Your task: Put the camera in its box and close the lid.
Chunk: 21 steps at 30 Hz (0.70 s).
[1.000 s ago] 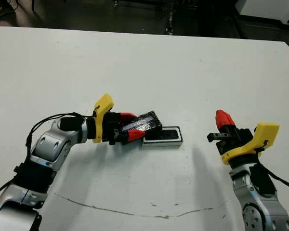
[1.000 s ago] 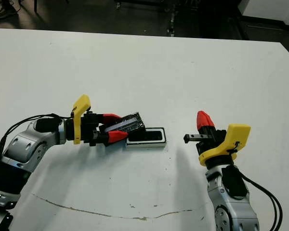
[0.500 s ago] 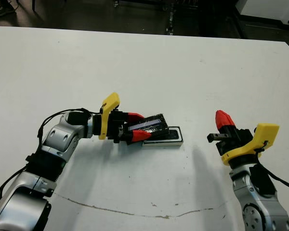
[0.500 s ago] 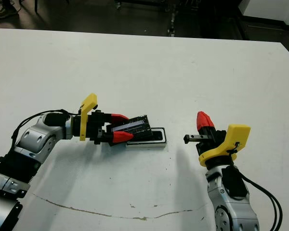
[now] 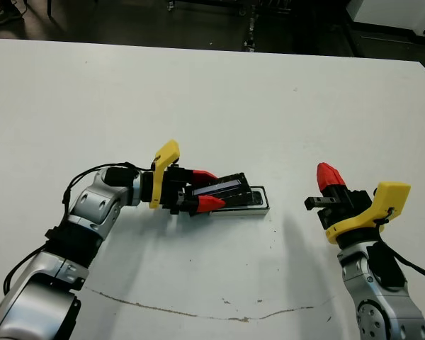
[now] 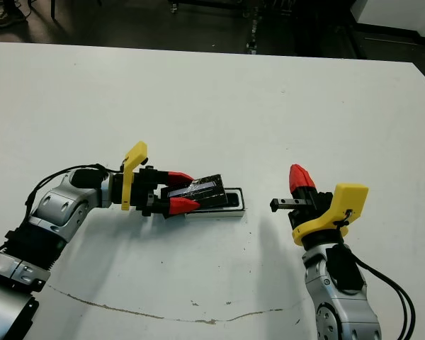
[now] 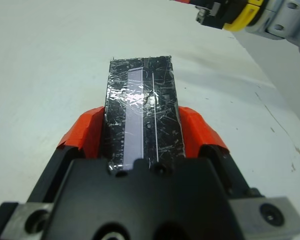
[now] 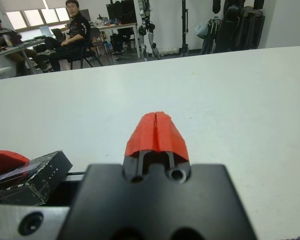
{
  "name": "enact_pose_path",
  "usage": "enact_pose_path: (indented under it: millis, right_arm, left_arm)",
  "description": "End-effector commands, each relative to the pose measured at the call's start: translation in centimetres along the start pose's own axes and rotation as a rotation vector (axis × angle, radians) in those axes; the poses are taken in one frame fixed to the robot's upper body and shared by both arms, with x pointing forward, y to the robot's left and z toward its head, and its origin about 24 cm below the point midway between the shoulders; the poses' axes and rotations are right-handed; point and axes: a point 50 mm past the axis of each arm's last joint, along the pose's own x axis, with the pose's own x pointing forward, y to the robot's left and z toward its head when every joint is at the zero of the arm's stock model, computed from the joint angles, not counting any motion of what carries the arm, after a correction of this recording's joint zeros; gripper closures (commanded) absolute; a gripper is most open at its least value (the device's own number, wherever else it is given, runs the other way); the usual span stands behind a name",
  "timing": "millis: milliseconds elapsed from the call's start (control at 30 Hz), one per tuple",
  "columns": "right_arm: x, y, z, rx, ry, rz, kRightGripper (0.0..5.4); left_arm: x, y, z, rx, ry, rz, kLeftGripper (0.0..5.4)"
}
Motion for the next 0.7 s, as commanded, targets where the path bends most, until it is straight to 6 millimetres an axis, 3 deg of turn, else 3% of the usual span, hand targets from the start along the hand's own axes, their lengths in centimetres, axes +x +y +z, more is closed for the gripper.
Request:
enact_pose_path:
  millis: [33,700]
  right_arm:
    - [-0.1,-0.3,-0.2,-0.006,0.019,-0.015,5.4]
    - [-0.1,-0.4,-0.2,-0.007,0.012,-0.009,5.4]
  left_arm:
    - [0.5,-0.7,-2.1,-0.067,0.064,-0.032,2.23]
    - [2.7,-1.7,-2.3,-0.052,0.064,-0.09,2.23]
